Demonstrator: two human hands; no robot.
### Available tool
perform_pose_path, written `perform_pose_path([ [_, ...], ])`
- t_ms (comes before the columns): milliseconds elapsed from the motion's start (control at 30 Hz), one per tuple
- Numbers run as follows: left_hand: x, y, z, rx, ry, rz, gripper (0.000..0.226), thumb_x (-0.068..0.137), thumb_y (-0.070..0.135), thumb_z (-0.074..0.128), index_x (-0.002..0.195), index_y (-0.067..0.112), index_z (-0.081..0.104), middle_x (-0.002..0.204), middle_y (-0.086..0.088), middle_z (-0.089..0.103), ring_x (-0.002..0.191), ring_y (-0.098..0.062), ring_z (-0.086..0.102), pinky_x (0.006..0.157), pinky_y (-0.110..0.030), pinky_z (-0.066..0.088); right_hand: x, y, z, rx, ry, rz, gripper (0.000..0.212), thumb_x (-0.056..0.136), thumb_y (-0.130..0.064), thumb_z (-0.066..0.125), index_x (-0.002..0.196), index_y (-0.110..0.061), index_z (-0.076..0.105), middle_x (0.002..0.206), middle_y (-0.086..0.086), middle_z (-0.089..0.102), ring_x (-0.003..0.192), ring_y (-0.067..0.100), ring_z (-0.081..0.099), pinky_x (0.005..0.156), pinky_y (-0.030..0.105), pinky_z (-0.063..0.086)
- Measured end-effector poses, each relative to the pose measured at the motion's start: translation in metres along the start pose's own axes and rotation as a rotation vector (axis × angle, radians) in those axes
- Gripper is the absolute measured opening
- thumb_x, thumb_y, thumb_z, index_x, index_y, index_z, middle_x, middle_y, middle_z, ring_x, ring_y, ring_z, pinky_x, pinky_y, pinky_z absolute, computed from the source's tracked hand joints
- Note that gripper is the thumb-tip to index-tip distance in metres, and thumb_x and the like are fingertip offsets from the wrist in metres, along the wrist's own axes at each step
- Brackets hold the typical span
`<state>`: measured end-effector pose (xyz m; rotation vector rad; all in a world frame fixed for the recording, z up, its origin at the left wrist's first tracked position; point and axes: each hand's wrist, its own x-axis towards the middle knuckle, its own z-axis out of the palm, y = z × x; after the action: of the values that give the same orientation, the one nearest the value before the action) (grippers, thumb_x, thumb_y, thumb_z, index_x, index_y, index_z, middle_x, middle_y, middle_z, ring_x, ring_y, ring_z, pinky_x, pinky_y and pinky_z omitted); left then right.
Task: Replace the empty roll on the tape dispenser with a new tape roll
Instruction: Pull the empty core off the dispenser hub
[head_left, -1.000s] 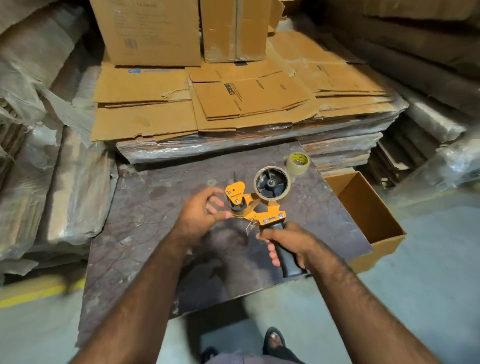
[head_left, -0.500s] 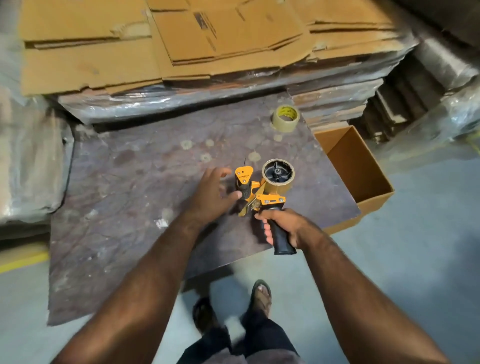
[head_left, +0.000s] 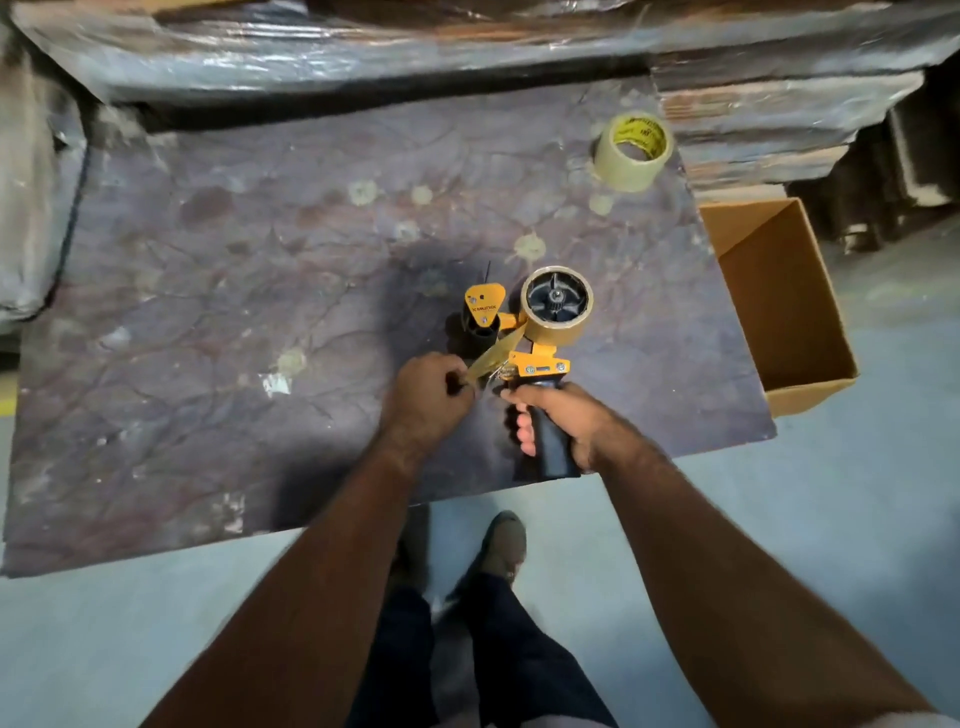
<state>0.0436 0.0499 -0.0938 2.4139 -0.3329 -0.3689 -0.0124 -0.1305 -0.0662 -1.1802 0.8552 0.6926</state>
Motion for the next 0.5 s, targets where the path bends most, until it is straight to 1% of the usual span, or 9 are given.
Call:
perform_pose_path([
  [33,0.001,-0.003,0.002,-0.014,0.009,-0.007,0.005,0.079,0.019,0.077,0.078,0.016,0.072,0.081,-0.008,0.066,0.076,-0.029,0.063,0.067,-0.035,0.049,0.001,0.000,-0.002,0.003,-0.023,-0.004,0.032,0.092,-0.014,0.068,0.064,-0.012,0.052,0.056,0.007,0.052,0.044,0.019,0.048,0.045,0.023,0.044],
  [100,0.000,-0.008,0.004,-0.035,-0.008,-0.035,0.007,0.080,0.017,0.078,0.076,0.016,0.072,0.079,-0.003,0.062,0.073,-0.025,0.061,0.067,-0.034,0.047,0.002,0.002,-0.005,-0.007,-0.045,-0.018,0.030,0.092,-0.015,0.068,0.066,-0.013,0.054,0.059,0.008,0.052,0.049,0.021,0.051,0.051,0.026,0.047],
  [167,-0.003,-0.013,0.002,-0.033,-0.011,-0.089,0.010,0.081,0.017,0.078,0.075,0.021,0.071,0.081,0.002,0.062,0.072,-0.017,0.058,0.069,-0.031,0.047,0.003,0.002,-0.006,-0.011,-0.055,-0.018,0.026,0.091,-0.017,0.069,0.068,-0.013,0.057,0.063,0.009,0.054,0.055,0.022,0.054,0.057,0.030,0.050],
  [233,-0.008,-0.017,-0.001,-0.037,-0.004,-0.130,0.013,0.081,0.015,0.077,0.074,0.024,0.071,0.084,0.004,0.067,0.067,-0.005,0.056,0.071,-0.028,0.050,0.000,0.001,-0.006,0.028,-0.090,0.016,0.021,0.090,-0.019,0.068,0.070,-0.016,0.061,0.067,0.005,0.056,0.058,0.021,0.057,0.058,0.031,0.051],
  [267,-0.009,-0.018,-0.005,-0.051,-0.013,-0.138,0.012,0.081,0.013,0.076,0.075,0.023,0.072,0.085,0.004,0.069,0.065,-0.001,0.054,0.071,-0.025,0.051,-0.002,0.000,-0.007,0.067,-0.117,0.036,0.017,0.089,-0.020,0.068,0.073,-0.018,0.062,0.069,0.003,0.058,0.060,0.018,0.057,0.059,0.030,0.050],
  [333,-0.008,-0.013,-0.014,-0.075,-0.038,-0.147,0.011,0.082,0.011,0.075,0.083,0.021,0.075,0.087,0.005,0.070,0.066,0.001,0.054,0.066,-0.014,0.047,-0.008,-0.003,-0.012,0.150,-0.146,0.064,0.007,0.088,-0.021,0.066,0.083,-0.017,0.063,0.077,0.003,0.061,0.067,0.017,0.059,0.064,0.029,0.049],
  [400,-0.004,-0.003,-0.024,-0.126,-0.004,-0.133,0.019,0.082,0.005,0.071,0.090,0.022,0.075,0.090,0.006,0.071,0.068,0.000,0.056,0.066,-0.010,0.045,-0.017,-0.006,-0.022,0.113,-0.060,0.059,0.008,0.089,-0.022,0.069,0.087,-0.014,0.070,0.077,0.002,0.069,0.067,0.017,0.066,0.067,0.029,0.052],
  [467,0.004,0.014,-0.036,-0.213,0.075,-0.117,0.023,0.082,0.001,0.067,0.091,0.020,0.075,0.088,0.005,0.072,0.068,-0.003,0.057,0.067,-0.008,0.046,-0.028,-0.010,-0.036,-0.010,0.050,-0.005,0.012,0.091,-0.025,0.068,0.081,-0.018,0.070,0.067,-0.005,0.066,0.055,0.008,0.060,0.062,0.024,0.045],
  [500,0.009,0.025,-0.042,-0.243,0.103,-0.103,0.020,0.083,0.001,0.067,0.091,0.018,0.075,0.088,0.005,0.072,0.070,-0.006,0.059,0.065,-0.005,0.045,-0.032,-0.015,-0.044,-0.049,0.087,-0.048,0.014,0.091,-0.025,0.068,0.079,-0.018,0.070,0.069,-0.007,0.062,0.055,0.006,0.055,0.061,0.022,0.039],
])
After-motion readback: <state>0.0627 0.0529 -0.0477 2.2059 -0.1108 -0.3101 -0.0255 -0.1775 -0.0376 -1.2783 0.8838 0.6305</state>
